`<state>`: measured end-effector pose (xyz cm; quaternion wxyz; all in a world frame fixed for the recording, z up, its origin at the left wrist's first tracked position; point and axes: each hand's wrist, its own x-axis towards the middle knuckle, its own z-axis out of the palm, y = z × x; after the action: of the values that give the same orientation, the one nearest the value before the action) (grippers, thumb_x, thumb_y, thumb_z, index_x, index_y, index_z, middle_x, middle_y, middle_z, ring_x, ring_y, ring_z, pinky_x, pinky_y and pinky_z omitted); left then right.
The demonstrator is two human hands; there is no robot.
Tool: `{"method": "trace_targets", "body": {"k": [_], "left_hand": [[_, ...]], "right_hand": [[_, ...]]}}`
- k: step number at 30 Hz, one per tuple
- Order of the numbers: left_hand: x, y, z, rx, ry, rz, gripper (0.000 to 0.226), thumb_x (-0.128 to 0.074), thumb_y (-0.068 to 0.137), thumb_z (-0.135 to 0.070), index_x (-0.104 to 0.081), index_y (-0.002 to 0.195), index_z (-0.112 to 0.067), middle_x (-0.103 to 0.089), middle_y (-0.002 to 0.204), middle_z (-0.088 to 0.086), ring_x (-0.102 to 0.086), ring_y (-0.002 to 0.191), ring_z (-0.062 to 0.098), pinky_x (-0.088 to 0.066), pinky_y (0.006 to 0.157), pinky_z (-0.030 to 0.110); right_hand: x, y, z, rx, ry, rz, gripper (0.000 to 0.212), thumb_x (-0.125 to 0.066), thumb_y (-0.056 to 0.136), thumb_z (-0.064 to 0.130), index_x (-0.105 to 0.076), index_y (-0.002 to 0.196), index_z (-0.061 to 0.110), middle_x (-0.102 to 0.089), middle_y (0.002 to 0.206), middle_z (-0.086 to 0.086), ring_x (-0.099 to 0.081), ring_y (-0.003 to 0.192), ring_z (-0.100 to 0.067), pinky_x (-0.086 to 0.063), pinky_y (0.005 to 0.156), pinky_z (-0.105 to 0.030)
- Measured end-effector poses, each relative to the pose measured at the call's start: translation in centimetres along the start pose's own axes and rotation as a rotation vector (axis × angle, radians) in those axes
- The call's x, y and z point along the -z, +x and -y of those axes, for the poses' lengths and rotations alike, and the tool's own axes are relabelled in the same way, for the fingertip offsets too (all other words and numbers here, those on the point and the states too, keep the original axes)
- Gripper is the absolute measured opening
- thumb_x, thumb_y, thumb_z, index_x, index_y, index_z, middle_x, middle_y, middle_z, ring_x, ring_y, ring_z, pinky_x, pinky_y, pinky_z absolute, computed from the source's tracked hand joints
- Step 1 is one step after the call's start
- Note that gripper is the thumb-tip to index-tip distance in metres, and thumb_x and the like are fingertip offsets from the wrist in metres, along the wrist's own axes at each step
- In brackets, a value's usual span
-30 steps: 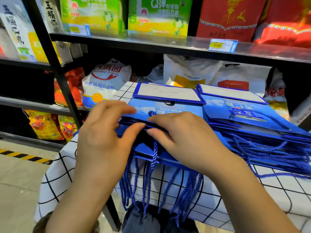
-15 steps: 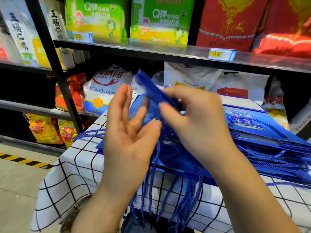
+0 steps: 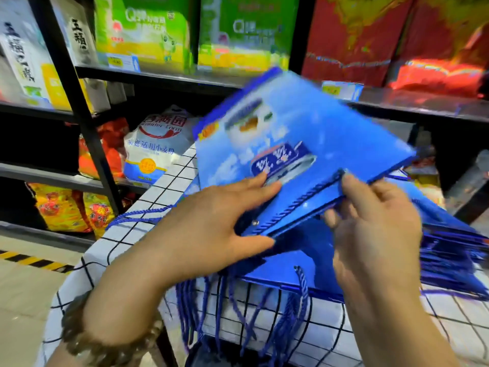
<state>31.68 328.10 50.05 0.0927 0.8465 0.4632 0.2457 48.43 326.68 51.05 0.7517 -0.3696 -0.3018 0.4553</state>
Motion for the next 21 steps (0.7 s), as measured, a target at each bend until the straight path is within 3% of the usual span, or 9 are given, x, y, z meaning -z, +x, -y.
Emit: {"method": "trace_targets", "body": {"k": [3, 6, 8, 10, 11, 13, 15, 18, 21], "left_hand": [[-0.5, -0.6, 1.3, 0.090, -0.031, 0.140, 0.062, -0.051, 0.069, -0.061, -0.037, 0.129, -0.053, -0.029, 0.142, -0.029, -0.021, 0.127, -0.018, -0.017, 0.108, 0.009], [-0.7, -0.6, 1.9, 0.128, -0.041, 0.228, 0.051, -0.060, 0.082, -0.049, -0.040, 0.129, -0.050, -0.027, 0.143, -0.029, -0.021, 0.129, -0.015, -0.017, 0.110, 0.014], [-0.8, -0.7, 2.2, 0.149, -0.035, 0.252, 0.050, -0.061, 0.081, -0.046, -0.044, 0.128, -0.048, -0.030, 0.141, -0.029, -0.024, 0.130, -0.013, -0.019, 0.111, 0.016], [-1.0, -0.9, 2.0, 0.160, -0.033, 0.222, 0.045, -0.066, 0.077, -0.046, -0.053, 0.120, -0.045, -0.042, 0.136, -0.027, -0.034, 0.128, -0.008, -0.027, 0.109, 0.022], [-1.1, -1.0, 1.8, 0.168, -0.055, 0.187, 0.038, -0.069, 0.075, -0.045, -0.059, 0.111, -0.043, -0.050, 0.130, -0.024, -0.041, 0.123, -0.006, -0.034, 0.106, 0.026], [-1.3, -1.1, 1.3, 0.181, -0.129, 0.120, 0.022, -0.075, 0.070, -0.039, -0.062, 0.088, -0.040, -0.063, 0.114, -0.018, -0.054, 0.111, -0.002, -0.043, 0.095, 0.028], [-1.4, -1.2, 0.7, 0.170, -0.130, 0.088, 0.024, -0.076, 0.069, -0.039, -0.053, 0.073, -0.040, -0.066, 0.098, -0.019, -0.057, 0.098, -0.008, -0.045, 0.085, 0.022], [-1.1, -1.6, 0.3, 0.145, -0.094, 0.080, 0.025, -0.074, 0.070, -0.038, -0.049, 0.069, -0.038, -0.059, 0.072, -0.023, -0.052, 0.075, -0.010, -0.037, 0.065, 0.013], [-0.2, -2.6, 0.8, 0.210, -0.085, 0.087, 0.022, -0.074, 0.072, -0.035, -0.053, 0.067, -0.036, -0.067, 0.089, -0.016, -0.059, 0.091, -0.001, -0.046, 0.079, 0.030]], "right_hand": [[2.5, -0.3, -0.9, -0.240, -0.124, 0.011, 0.022, -0.057, 0.085, 0.005, -0.045, 0.070, 0.015, -0.065, 0.076, -0.004, -0.068, 0.067, -0.016, -0.054, 0.052, -0.023], [4.6, -0.8, 0.7, -0.349, -0.316, 0.122, 0.014, -0.057, 0.083, 0.006, -0.050, 0.071, 0.010, -0.062, 0.054, 0.002, -0.069, 0.056, -0.023, -0.051, 0.041, -0.022], [6.0, -0.5, 2.3, -0.321, -0.607, 0.162, 0.002, -0.060, 0.080, 0.011, -0.063, 0.081, 0.010, -0.070, 0.059, 0.001, -0.068, 0.051, -0.025, -0.049, 0.037, -0.026], [7.1, 0.0, 3.5, -0.154, -0.875, 0.182, 0.015, -0.064, 0.079, 0.026, -0.068, 0.087, 0.013, -0.071, 0.061, -0.002, -0.066, 0.047, -0.020, -0.050, 0.043, -0.033], [7.1, 0.1, 3.9, 0.024, -1.009, 0.218, 0.026, -0.066, 0.075, 0.042, -0.069, 0.089, 0.020, -0.071, 0.062, 0.004, -0.066, 0.050, -0.014, -0.052, 0.050, -0.035], [5.8, 0.1, 3.6, 0.339, -1.174, 0.415, 0.033, -0.059, 0.064, 0.060, -0.069, 0.085, 0.037, -0.070, 0.075, 0.024, -0.066, 0.070, 0.002, -0.051, 0.067, -0.014], [3.8, 0.2, 1.6, 0.484, -1.271, 0.723, 0.032, -0.051, 0.072, 0.051, -0.068, 0.097, 0.040, -0.062, 0.099, 0.035, -0.055, 0.102, 0.009, -0.039, 0.088, -0.005], [1.5, 0.5, -1.7, 0.376, -1.365, 1.029, 0.037, -0.052, 0.086, 0.046, -0.054, 0.123, 0.043, -0.044, 0.135, 0.024, -0.030, 0.133, 0.001, -0.027, 0.111, -0.025], [1.0, 0.7, -2.8, 0.343, -1.452, 1.065, 0.039, -0.049, 0.089, 0.048, -0.051, 0.127, 0.040, -0.046, 0.138, 0.020, -0.037, 0.130, -0.002, -0.035, 0.106, -0.034]]}}
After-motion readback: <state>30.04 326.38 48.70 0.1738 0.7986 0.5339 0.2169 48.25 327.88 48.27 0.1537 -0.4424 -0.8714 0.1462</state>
